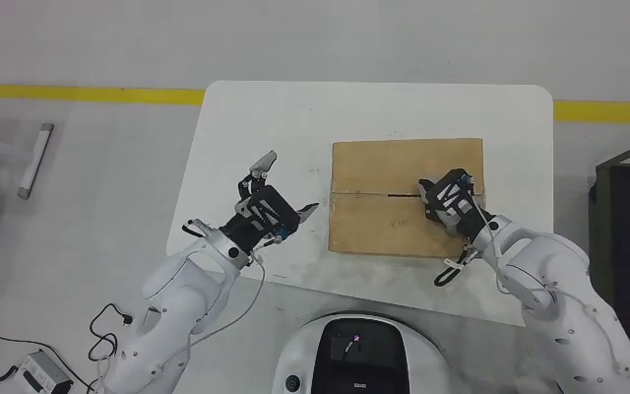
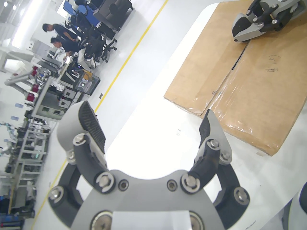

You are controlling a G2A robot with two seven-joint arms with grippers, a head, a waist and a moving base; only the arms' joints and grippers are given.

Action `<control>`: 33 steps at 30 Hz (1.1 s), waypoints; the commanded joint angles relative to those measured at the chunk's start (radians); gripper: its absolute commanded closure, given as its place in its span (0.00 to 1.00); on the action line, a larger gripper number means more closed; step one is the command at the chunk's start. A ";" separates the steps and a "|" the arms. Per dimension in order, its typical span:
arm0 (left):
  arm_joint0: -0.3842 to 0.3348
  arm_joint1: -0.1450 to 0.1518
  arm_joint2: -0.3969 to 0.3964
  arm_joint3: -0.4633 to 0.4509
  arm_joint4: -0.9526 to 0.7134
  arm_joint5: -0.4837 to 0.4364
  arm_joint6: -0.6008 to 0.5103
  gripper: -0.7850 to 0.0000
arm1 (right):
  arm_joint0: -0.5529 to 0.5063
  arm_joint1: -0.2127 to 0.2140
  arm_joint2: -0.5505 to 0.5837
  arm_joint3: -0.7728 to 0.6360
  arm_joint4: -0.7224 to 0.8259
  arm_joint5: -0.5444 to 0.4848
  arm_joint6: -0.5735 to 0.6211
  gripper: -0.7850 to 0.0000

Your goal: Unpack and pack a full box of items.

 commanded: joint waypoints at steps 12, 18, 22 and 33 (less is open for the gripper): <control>-0.057 -0.026 0.093 0.296 -0.035 0.096 0.094 0.00 | -0.003 -0.001 -0.002 -0.009 -0.003 -0.004 0.013 1.00; -0.087 -0.028 0.116 0.371 0.058 0.107 0.119 0.00 | 0.001 -0.002 0.002 -0.004 0.001 -0.002 0.017 1.00; -0.087 -0.028 0.116 0.371 0.058 0.107 0.119 0.00 | 0.005 -0.003 0.001 -0.002 0.002 -0.002 0.018 1.00; -0.079 -0.029 0.119 0.379 0.059 0.105 0.128 0.00 | 0.009 -0.004 0.000 0.004 0.003 -0.007 0.027 1.00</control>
